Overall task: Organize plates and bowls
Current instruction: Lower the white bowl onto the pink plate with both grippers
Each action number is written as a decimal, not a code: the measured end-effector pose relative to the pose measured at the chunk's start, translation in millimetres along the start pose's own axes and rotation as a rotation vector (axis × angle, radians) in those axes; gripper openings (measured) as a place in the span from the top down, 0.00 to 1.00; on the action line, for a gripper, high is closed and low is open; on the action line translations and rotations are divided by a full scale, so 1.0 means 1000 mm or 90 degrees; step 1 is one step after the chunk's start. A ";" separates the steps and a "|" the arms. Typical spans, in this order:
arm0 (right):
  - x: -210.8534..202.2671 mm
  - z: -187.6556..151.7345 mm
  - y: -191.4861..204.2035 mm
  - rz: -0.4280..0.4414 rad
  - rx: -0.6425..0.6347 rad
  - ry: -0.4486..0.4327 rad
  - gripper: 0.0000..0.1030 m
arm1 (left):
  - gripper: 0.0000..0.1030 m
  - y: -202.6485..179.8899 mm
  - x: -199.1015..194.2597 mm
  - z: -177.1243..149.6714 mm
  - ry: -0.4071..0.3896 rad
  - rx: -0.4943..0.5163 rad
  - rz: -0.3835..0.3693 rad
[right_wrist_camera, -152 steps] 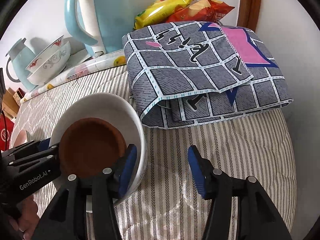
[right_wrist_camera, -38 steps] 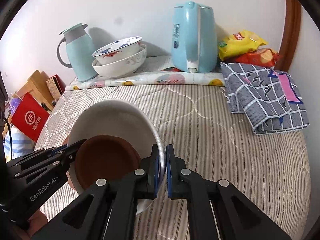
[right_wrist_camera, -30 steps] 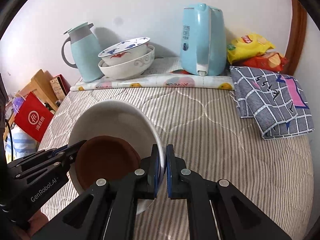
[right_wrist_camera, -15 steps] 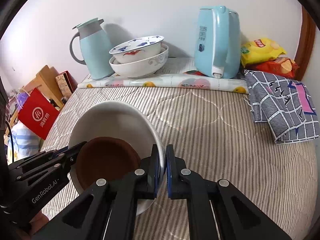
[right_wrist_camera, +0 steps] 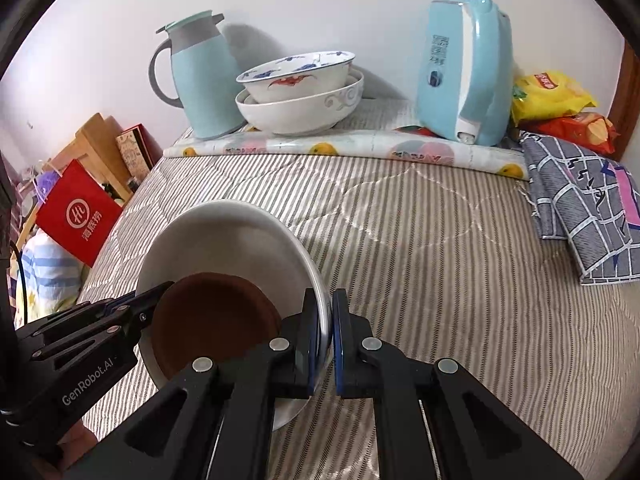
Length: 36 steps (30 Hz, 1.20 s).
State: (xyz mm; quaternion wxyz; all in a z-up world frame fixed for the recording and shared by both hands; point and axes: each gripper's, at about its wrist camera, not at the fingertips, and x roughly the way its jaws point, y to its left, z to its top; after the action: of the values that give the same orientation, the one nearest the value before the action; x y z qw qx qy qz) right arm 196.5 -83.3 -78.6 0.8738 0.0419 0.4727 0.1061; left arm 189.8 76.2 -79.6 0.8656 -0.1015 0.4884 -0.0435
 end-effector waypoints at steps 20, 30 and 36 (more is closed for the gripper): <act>0.033 -0.001 0.009 -0.005 -0.013 0.052 0.94 | 0.93 0.015 0.024 0.002 0.027 -0.003 0.004; 0.043 0.004 0.004 -0.008 -0.001 0.074 0.93 | 0.88 0.020 0.029 0.006 0.036 -0.018 -0.034; 0.043 0.004 0.003 0.002 0.002 0.079 0.92 | 0.87 0.020 0.030 0.006 0.040 -0.022 -0.038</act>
State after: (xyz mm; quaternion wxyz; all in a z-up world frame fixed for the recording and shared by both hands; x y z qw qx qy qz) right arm 222.0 -71.0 -111.3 0.8427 0.0376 0.5258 0.1091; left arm 210.1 91.5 -105.6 0.8463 -0.1297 0.5127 -0.0640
